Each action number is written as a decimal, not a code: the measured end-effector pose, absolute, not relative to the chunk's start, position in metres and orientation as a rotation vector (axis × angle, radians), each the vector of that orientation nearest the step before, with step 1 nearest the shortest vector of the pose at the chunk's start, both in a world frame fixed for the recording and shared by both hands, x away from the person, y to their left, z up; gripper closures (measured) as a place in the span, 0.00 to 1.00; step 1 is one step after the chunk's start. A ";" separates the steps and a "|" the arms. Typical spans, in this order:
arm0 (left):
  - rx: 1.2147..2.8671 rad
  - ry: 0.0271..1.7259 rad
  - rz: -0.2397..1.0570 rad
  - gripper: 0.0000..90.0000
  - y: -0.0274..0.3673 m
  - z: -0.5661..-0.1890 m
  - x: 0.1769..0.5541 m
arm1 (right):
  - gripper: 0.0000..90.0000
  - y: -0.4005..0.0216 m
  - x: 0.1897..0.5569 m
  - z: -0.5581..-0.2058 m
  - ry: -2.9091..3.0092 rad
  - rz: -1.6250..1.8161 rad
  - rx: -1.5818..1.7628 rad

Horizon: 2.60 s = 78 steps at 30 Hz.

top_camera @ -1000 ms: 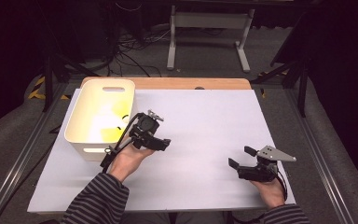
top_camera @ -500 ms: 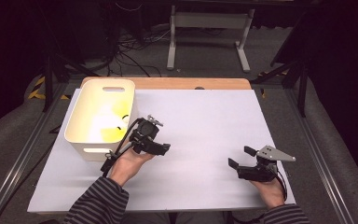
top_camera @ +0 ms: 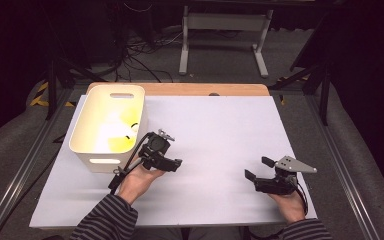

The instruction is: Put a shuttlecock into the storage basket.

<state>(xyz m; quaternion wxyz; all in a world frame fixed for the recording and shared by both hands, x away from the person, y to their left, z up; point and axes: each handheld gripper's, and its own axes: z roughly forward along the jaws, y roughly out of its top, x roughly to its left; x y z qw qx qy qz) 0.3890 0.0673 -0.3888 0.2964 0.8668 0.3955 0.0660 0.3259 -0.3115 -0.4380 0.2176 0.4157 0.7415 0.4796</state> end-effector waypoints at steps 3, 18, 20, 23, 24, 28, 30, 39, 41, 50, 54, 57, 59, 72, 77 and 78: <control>2.310 1.051 0.176 0.37 0.068 -0.393 0.388 | 0.16 -0.312 0.326 -0.438 2.053 1.328 1.151; 2.317 1.032 0.188 0.37 0.072 -0.405 0.376 | 0.16 -0.311 0.326 -0.438 2.052 1.323 1.153; 2.324 1.026 0.188 0.37 0.072 -0.406 0.375 | 0.16 -0.311 0.326 -0.438 2.052 1.323 1.151; 2.325 1.033 0.187 0.37 0.073 -0.408 0.373 | 0.16 -0.311 0.326 -0.438 2.050 1.324 1.152; 2.324 1.039 0.182 0.37 0.074 -0.408 0.373 | 0.16 -0.312 0.326 -0.438 2.049 1.324 1.152; 2.315 1.046 0.171 0.36 0.078 -0.409 0.371 | 0.16 -0.312 0.325 -0.438 2.050 1.323 1.149; 2.314 1.050 0.162 0.36 0.079 -0.410 0.371 | 0.16 -0.312 0.326 -0.438 2.051 1.323 1.149; 2.325 1.047 0.159 0.34 0.081 -0.414 0.367 | 0.16 -0.312 0.325 -0.438 2.049 1.325 1.155; 2.320 1.046 0.162 0.34 0.083 -0.415 0.366 | 0.16 -0.312 0.325 -0.438 2.046 1.327 1.157; 2.314 1.053 0.178 0.33 0.088 -0.417 0.362 | 0.16 -0.312 0.326 -0.438 2.047 1.328 1.156; 2.326 1.052 0.189 0.32 0.088 -0.419 0.359 | 0.16 -0.312 0.326 -0.438 2.047 1.328 1.158; 2.324 1.046 0.191 0.32 0.090 -0.419 0.357 | 0.16 -0.312 0.326 -0.438 2.046 1.329 1.159; 2.319 1.045 0.187 0.32 0.091 -0.420 0.355 | 0.16 -0.312 0.326 -0.438 2.047 1.328 1.157; 2.304 1.052 0.198 0.32 0.102 -0.422 0.346 | 0.16 -0.312 0.326 -0.438 2.049 1.331 1.153; 2.295 1.056 0.203 0.32 0.105 -0.422 0.344 | 0.16 -0.312 0.326 -0.438 2.049 1.330 1.156; 2.291 1.059 0.201 0.31 0.105 -0.421 0.344 | 0.16 -0.312 0.326 -0.438 2.048 1.330 1.156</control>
